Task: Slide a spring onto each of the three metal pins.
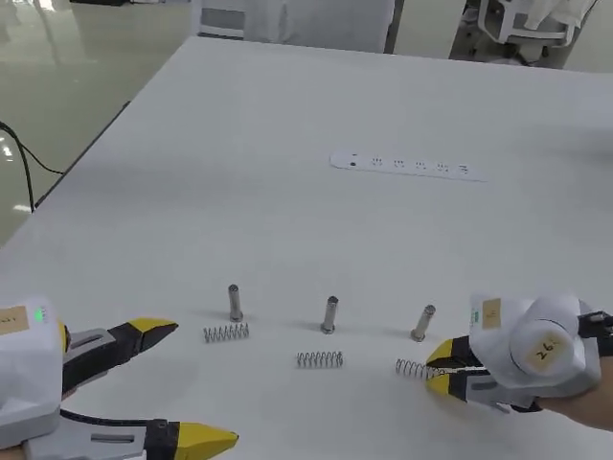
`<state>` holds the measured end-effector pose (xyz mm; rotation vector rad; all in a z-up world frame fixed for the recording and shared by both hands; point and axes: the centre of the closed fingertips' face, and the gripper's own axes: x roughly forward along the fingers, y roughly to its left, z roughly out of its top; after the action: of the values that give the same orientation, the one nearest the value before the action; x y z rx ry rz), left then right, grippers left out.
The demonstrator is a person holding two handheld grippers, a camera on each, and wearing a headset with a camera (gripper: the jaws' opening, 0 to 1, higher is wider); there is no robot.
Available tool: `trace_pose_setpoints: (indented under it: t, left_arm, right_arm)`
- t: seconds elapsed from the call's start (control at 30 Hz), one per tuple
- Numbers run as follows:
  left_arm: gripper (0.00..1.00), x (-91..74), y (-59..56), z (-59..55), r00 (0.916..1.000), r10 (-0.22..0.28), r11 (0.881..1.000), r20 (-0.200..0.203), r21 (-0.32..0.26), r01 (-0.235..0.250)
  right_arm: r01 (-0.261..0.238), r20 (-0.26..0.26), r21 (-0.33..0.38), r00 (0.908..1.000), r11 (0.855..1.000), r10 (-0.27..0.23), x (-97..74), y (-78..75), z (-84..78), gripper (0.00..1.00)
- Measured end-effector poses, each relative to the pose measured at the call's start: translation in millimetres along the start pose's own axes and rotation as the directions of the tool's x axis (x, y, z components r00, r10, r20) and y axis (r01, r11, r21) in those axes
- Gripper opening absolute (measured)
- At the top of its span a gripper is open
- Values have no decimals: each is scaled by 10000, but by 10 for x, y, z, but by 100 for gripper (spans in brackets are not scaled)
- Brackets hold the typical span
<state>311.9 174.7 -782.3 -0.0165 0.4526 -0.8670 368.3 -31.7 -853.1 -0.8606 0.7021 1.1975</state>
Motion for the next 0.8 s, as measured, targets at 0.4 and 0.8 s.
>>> trace_pose_setpoints:
  t: [0.4, 0.8]
  left_arm:
    - [70, 142, -116, 19, 9969, -754, 9969, -240, 224, 759]
    - [50, 445, -291, 127, 9838, -1769, 9829, -296, 461, 1782]
  right_arm:
    - [-131, 335, -420, 9993, 9990, 145, -150, 103, 213, 8]
    - [-360, 524, -605, 9979, 9975, 392, -226, 289, 365, 8]
